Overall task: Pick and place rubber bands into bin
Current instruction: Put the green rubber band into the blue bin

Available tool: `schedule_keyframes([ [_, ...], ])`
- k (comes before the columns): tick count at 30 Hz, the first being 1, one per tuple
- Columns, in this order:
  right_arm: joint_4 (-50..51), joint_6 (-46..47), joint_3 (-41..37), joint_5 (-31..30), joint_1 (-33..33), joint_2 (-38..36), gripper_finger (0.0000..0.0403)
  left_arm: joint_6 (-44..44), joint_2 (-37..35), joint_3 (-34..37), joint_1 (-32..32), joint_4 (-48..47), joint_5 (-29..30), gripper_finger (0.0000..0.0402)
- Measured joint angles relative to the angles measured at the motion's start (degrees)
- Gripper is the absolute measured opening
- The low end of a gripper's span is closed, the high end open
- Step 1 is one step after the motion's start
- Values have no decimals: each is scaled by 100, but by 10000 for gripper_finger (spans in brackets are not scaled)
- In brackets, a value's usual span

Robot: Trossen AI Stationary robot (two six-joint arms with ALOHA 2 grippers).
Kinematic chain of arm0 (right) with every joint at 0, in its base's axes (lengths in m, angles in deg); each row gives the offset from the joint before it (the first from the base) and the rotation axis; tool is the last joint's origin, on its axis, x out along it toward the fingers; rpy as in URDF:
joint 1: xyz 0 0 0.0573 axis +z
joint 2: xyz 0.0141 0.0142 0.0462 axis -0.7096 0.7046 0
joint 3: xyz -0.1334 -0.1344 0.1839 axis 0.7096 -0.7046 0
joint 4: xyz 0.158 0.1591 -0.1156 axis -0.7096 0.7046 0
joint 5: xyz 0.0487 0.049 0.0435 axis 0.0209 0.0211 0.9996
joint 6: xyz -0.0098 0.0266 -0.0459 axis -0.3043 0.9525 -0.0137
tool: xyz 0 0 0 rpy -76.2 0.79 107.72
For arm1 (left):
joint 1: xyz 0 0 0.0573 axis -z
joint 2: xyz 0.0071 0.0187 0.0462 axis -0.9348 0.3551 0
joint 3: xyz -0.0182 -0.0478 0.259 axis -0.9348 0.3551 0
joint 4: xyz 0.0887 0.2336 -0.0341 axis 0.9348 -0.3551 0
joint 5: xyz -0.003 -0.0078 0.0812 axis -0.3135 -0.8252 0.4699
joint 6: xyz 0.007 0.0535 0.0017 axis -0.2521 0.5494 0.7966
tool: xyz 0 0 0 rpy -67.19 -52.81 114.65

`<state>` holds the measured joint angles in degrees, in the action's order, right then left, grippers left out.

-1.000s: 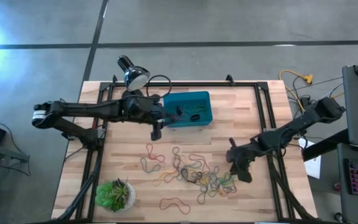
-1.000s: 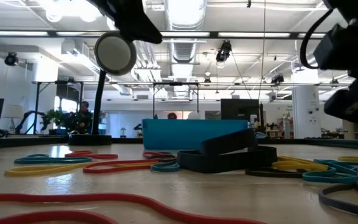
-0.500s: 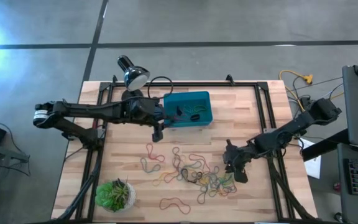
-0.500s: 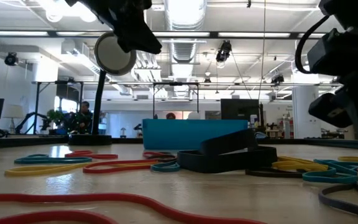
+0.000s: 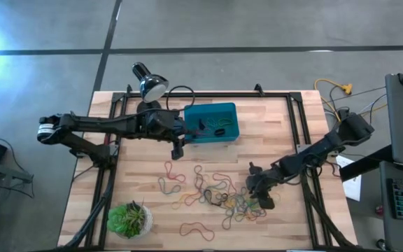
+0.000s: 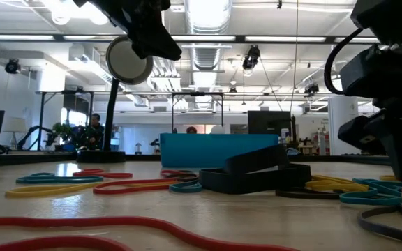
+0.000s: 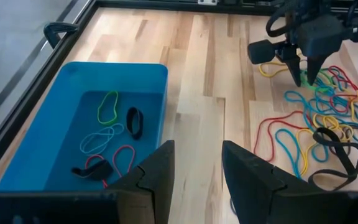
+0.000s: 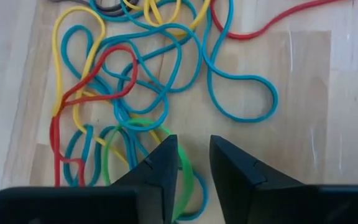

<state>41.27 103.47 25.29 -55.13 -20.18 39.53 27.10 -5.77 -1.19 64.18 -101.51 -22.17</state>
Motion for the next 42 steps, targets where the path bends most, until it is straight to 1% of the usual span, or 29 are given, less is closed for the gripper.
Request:
schedule_keyframes([
  [7, -62, -11, 11, 46, 59, 1, 103, 0, 0, 0, 0, 7, 1, 118],
  [13, -64, -70, 11, 63, 225, 4, 101, 0, 0, 0, 0, 12, 1, 118],
  [21, -118, 89, 24, 18, 289, 234, 74, 0, 0, -2, 0, 16, 1, 118],
  [30, -2, 149, 21, -10, 285, 245, 13, 0, 2, -9, 0, 104, 1, 118],
  [34, 59, 359, 21, -55, 287, 187, 9, 0, 2, -9, 0, 104, 1, 118],
  [40, 388, 394, 126, -440, 285, -108, 8, 0, 4, -9, 0, 104, 1, 118],
  [42, 568, 382, 225, -487, 284, -280, 8, 0, 4, -9, 2, 107, 2, 118],
])
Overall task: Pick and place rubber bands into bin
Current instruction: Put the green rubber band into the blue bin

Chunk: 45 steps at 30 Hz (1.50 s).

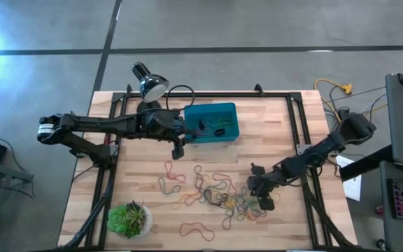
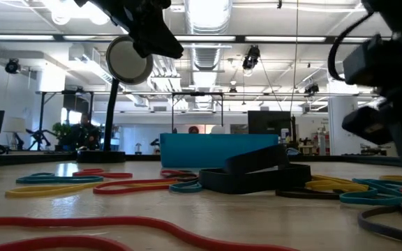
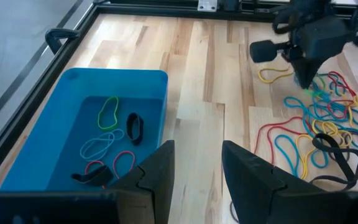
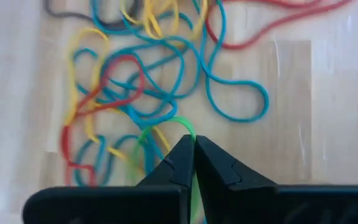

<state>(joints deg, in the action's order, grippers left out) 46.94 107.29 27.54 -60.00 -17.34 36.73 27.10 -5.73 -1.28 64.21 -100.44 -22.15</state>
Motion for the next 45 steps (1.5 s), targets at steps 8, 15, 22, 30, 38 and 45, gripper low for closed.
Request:
schedule_keyframes([
  [8, 720, -4, 179, -488, 2, -749, 8, 20, 2, 0, -2, 138, 1, 118],
  [15, 1381, -106, 494, -1863, -43, -1460, 8, 31, 2, 0, 0, 346, 3, 118],
  [22, 1463, -570, 733, -3699, -629, -1900, 8, 26, 4, 0, 0, 491, 1, 118],
  [30, 1046, -1079, 936, -3981, -2082, -1788, 9, -1, 4, 0, 0, 583, 1, 118],
  [38, 28, -1586, 938, -2789, -3450, -1146, 9, -9, 4, 0, 13, 592, -1, 118],
  [45, -984, -1972, 1045, -1943, -4375, -275, 9, -13, 4, 0, 13, 595, -1, 118],
])
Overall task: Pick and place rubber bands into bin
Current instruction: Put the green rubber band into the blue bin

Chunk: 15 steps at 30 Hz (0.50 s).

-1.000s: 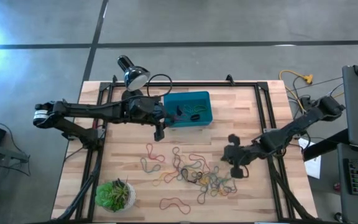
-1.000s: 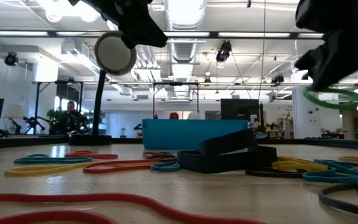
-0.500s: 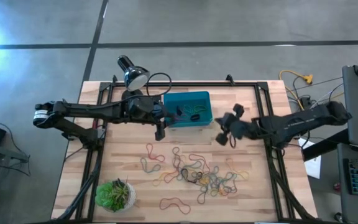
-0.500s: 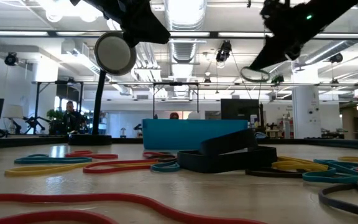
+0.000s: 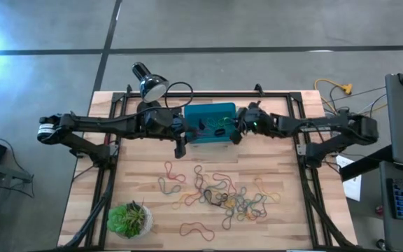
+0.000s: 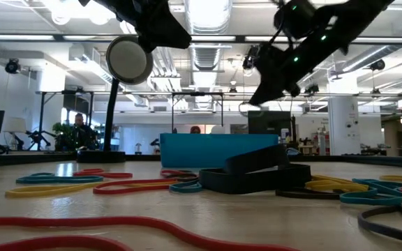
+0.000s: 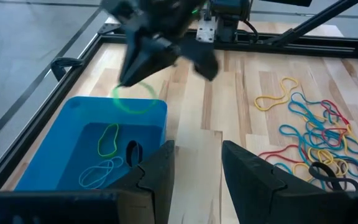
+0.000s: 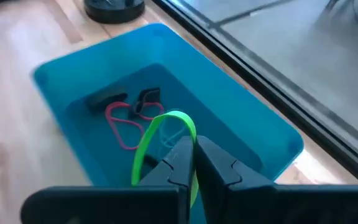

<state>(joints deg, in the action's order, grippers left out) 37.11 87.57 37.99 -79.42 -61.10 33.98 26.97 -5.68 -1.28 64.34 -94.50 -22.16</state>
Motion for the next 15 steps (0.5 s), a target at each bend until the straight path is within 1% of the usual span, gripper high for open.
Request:
schedule_keyframes([
  [6, 30, -292, 527, 676, -648, 892, 9, -13, 0, 0, 4, 4, 0, 118],
  [11, 375, -350, 1061, 803, -1000, 1475, 9, -144, 0, 2, 4, 2, 0, 118],
  [15, 1133, -478, 1578, 817, -1208, 1820, 9, -156, -1, 2, 11, 0, 0, 118],
])
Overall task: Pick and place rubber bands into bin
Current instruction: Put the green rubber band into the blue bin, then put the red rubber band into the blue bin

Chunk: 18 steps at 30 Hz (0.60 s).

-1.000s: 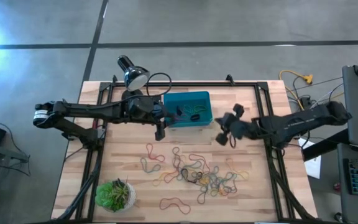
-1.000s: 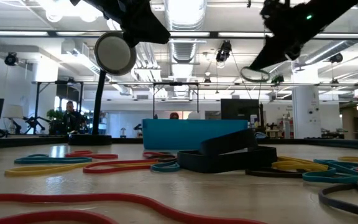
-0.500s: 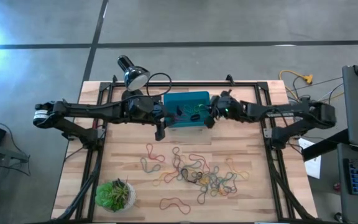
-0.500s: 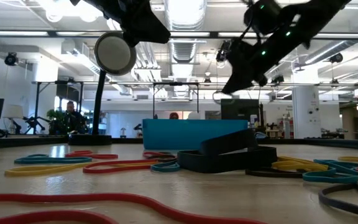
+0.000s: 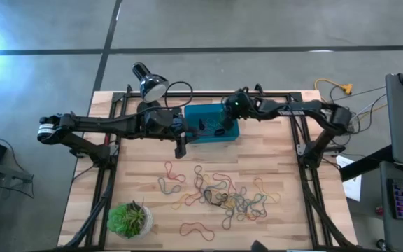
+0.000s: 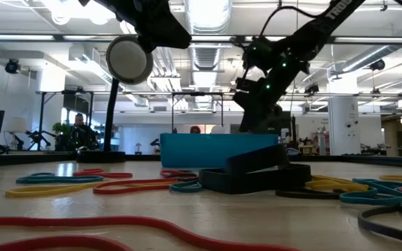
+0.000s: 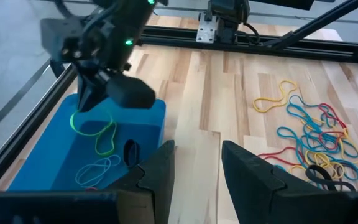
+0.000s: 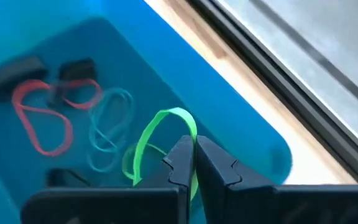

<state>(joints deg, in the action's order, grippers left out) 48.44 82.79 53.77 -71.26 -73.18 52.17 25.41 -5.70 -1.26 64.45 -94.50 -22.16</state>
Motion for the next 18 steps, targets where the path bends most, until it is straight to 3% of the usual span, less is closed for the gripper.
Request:
schedule_keyframes([
  [5, 660, -398, 494, 342, -146, 202, 23, -5, -1, 2, 0, 0, 0, 118],
  [16, 1071, -684, 906, 496, -171, 101, 109, -1, -1, 7, 0, -228, -10, 118],
  [18, 1292, -850, 914, 843, -171, 20, 118, 5, -3, 7, 0, -465, -131, 118],
])
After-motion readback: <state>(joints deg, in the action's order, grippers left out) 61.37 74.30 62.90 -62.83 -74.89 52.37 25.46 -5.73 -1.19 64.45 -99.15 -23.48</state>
